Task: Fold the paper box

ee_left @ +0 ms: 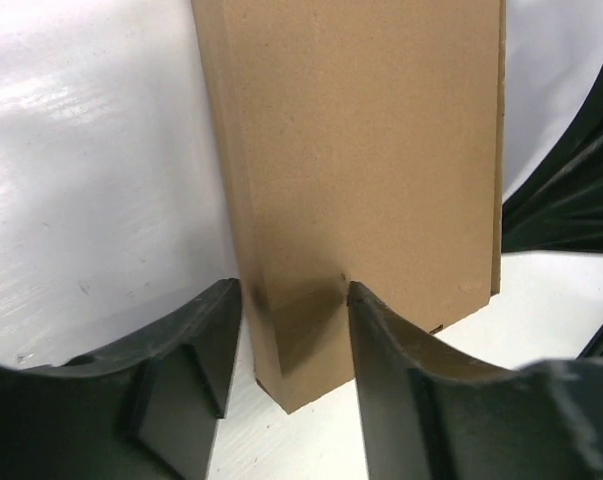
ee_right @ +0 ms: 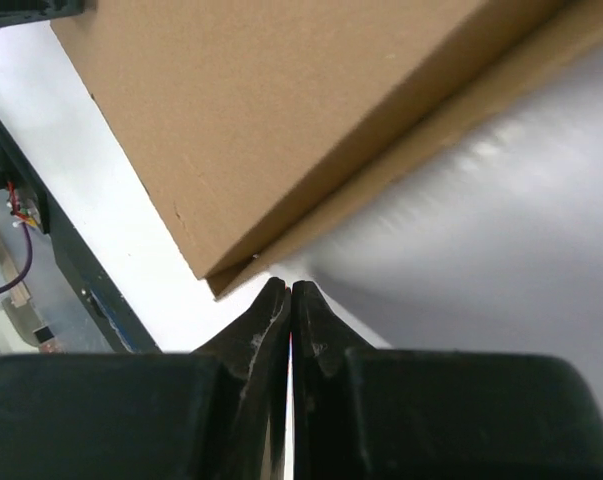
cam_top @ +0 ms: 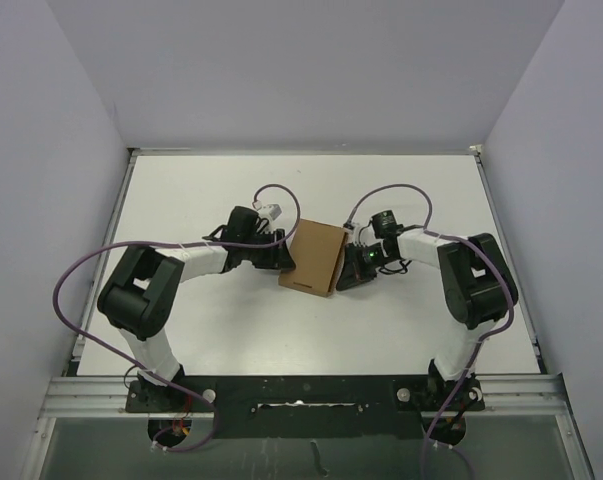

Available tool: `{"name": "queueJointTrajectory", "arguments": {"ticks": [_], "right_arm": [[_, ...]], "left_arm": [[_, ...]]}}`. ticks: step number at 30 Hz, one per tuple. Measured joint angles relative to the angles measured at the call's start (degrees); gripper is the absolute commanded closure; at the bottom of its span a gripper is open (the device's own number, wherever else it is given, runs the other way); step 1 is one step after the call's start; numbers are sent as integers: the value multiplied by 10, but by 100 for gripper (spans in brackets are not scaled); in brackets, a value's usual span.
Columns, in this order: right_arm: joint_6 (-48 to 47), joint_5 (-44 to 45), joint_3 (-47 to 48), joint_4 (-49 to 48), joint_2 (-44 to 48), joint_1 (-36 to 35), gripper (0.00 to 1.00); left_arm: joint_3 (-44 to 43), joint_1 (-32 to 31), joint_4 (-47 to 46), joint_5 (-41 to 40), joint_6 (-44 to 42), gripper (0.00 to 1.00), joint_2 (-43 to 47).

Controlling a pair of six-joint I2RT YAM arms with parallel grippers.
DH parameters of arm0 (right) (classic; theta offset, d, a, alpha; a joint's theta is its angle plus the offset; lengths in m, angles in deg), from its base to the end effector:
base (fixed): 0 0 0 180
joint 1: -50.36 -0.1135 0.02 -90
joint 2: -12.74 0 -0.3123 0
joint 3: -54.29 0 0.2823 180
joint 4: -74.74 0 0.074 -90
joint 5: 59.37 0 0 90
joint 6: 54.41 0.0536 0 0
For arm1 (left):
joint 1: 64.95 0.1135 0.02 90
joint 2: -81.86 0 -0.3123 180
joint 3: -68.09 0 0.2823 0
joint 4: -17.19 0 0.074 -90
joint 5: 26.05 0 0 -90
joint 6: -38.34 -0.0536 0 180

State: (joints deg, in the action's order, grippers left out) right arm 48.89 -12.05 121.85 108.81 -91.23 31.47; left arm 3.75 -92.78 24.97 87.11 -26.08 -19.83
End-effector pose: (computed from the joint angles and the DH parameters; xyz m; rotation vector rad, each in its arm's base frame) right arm 0.3293 0.1511 0.1421 -0.3235 2.7792 1.1810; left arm 0.3392 -0.2029 0.1607 0.2569 2.4601 -0.9085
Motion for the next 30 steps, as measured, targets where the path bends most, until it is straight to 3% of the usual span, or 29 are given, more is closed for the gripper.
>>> {"name": "queueJointTrajectory", "arguments": {"ticks": [10, 11, 14, 15, 18, 22, 30], "right_arm": [[-178, 1, 63, 93, 17, 98, 98], [-200, 1, 71, 101, 25, 105, 91], [-255, 7, 99, 113, 47, 119, 50], [-268, 4, 112, 112, 52, 125, 46], [-292, -36, 183, 120, 32, 143, 45], [-294, -93, 325, 109, -73, 161, 41], [-290, -129, 413, 137, -216, 142, 39]], "left_arm": [[-49, 26, 63, -10, -68, 21, 48], [-49, 22, 65, -19, -78, 17, 65], [-47, 3, 67, -43, -105, 7, 111], [-40, -5, 61, -49, -111, 6, 127], [-10, -18, 44, -47, -113, 10, 157], [-4, -12, 52, -53, -106, 39, 145], [-148, -11, 117, -67, -116, 36, 17]]}}
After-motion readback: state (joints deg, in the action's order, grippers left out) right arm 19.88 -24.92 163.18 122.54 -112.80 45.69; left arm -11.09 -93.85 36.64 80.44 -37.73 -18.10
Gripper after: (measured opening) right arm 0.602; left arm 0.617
